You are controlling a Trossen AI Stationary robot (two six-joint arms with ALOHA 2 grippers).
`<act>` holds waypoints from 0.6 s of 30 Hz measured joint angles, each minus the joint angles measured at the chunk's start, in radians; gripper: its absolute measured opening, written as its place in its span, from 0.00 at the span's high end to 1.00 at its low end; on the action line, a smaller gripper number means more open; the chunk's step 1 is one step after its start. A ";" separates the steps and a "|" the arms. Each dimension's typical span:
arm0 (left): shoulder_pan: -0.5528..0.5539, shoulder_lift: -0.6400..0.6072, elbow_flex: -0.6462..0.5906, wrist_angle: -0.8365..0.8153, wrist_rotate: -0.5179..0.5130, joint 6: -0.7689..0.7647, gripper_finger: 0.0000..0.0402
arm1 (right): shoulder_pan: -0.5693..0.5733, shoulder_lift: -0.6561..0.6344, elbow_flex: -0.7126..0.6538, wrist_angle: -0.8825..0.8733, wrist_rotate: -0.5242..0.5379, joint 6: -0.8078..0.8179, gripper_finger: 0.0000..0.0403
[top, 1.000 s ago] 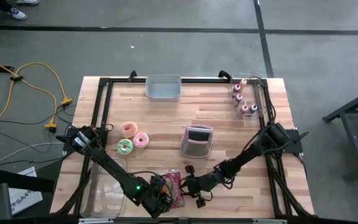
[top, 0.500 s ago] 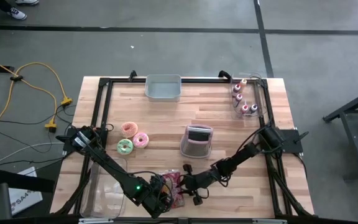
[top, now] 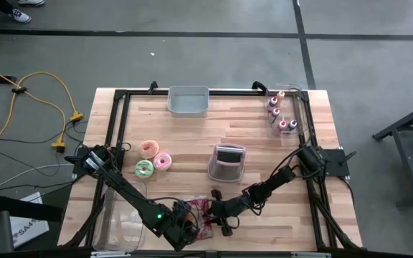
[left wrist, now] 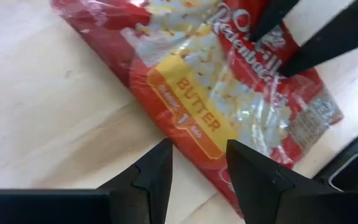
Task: Pick & Place Food Item
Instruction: Put the popcorn pack into the left transparent bin
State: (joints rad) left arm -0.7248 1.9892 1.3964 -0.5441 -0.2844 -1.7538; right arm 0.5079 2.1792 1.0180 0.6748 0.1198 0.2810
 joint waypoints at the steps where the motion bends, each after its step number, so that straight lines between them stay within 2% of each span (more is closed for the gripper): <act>1: 0.000 0.000 0.000 -0.007 0.000 -0.003 0.64 | 0.000 0.000 0.000 -0.004 0.001 0.012 0.72; 18: -0.020 -0.003 0.000 -0.052 -0.040 -0.056 0.64 | 0.000 0.002 -0.002 -0.010 0.005 0.036 0.72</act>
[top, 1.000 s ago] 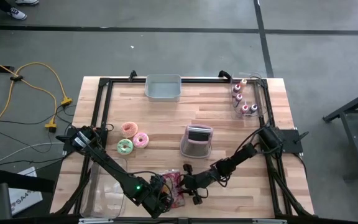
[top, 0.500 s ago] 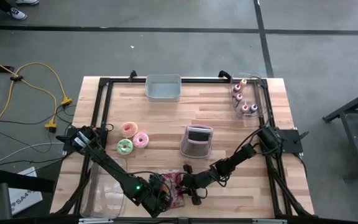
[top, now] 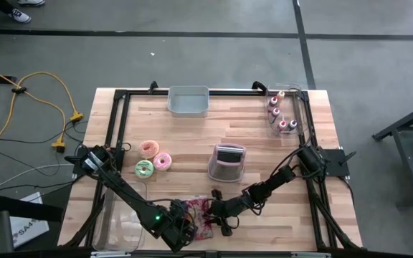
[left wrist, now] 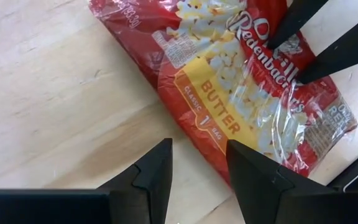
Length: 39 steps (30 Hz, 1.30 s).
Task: Pick & Place Food Item
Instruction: Put the popcorn pack into the left transparent bin
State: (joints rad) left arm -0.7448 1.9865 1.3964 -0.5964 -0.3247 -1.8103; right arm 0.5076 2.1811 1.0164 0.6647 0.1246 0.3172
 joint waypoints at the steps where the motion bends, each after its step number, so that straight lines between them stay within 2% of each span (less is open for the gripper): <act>1: 0.000 0.000 0.000 0.000 0.000 0.000 0.64 | 0.000 0.000 0.000 0.001 0.000 0.000 0.72; 7: 0.000 0.005 -0.008 0.016 0.004 -0.013 0.64 | 0.000 0.001 0.000 0.002 -0.001 0.017 0.72; 15: 0.002 -0.001 -0.124 0.219 -0.004 -0.020 0.64 | 0.002 0.001 -0.001 0.005 -0.006 0.019 0.72; 23: 0.002 0.004 -0.137 0.337 -0.027 0.032 0.64 | 0.003 0.001 -0.002 0.005 -0.013 0.019 0.72; 39: 0.000 0.010 -0.138 0.380 -0.128 0.067 0.64 | 0.003 0.002 -0.002 0.006 -0.014 0.023 0.72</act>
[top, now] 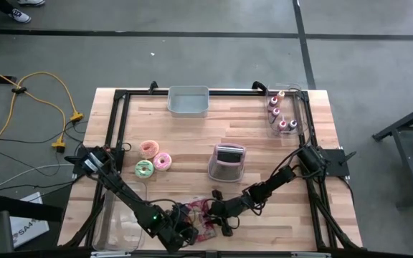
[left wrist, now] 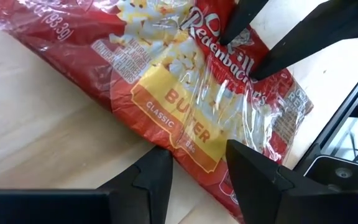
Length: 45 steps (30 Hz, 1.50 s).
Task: Pick & Place Food Item
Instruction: Put the popcorn pack into the left transparent bin
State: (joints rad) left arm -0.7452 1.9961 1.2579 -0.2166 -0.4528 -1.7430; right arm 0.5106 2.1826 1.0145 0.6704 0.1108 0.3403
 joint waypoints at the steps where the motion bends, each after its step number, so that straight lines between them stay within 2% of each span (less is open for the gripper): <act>1: 0.000 0.000 0.000 0.005 -0.006 0.005 0.64 | 0.000 0.000 0.000 0.000 0.000 0.002 0.72; 12: -0.002 0.001 -0.002 0.055 -0.103 0.054 0.64 | 0.000 0.000 0.000 0.000 0.002 0.004 0.72; 27: -0.002 0.001 -0.002 0.098 -0.112 0.099 0.64 | 0.000 0.000 0.000 0.003 0.001 0.004 0.72; 36: 0.000 -0.001 0.000 0.161 -0.129 0.176 0.64 | 0.000 0.000 0.000 0.007 -0.002 0.003 0.72; 45: 0.003 -0.002 0.002 0.160 -0.130 0.174 0.64 | 0.000 0.000 0.000 0.016 -0.007 0.003 0.72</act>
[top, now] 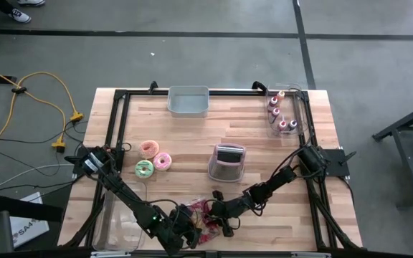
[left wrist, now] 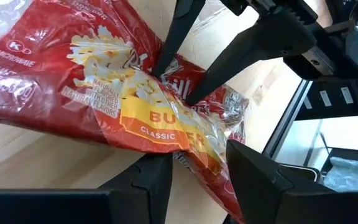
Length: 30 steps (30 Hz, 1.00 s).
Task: Pick & Place Food Item
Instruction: Put the popcorn pack into the left transparent bin
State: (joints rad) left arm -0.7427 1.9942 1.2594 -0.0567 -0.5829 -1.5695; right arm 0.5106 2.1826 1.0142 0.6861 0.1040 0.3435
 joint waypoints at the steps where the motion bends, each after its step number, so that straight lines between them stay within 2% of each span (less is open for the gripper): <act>1: 0.000 0.000 0.000 -0.004 0.001 -0.012 0.64 | 0.000 0.000 0.000 0.000 0.001 0.000 0.72; 8: 0.003 -0.002 0.002 -0.092 0.017 -0.122 0.64 | -0.001 0.001 0.001 0.002 0.003 0.000 0.72; 14: 0.006 -0.002 0.002 -0.099 0.024 -0.130 0.65 | -0.001 0.001 0.002 0.004 0.003 0.000 0.72; 24: 0.009 -0.002 0.000 -0.105 0.030 -0.133 0.85 | -0.001 0.001 0.002 0.005 0.002 0.000 0.72; 30: 0.009 -0.002 0.000 -0.103 0.031 -0.130 0.91 | 0.000 0.001 0.001 0.005 0.001 0.000 0.72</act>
State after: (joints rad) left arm -0.7341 1.9926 1.2591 -0.1600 -0.5522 -1.6997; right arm 0.5102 2.1838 1.0155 0.6910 0.1055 0.3435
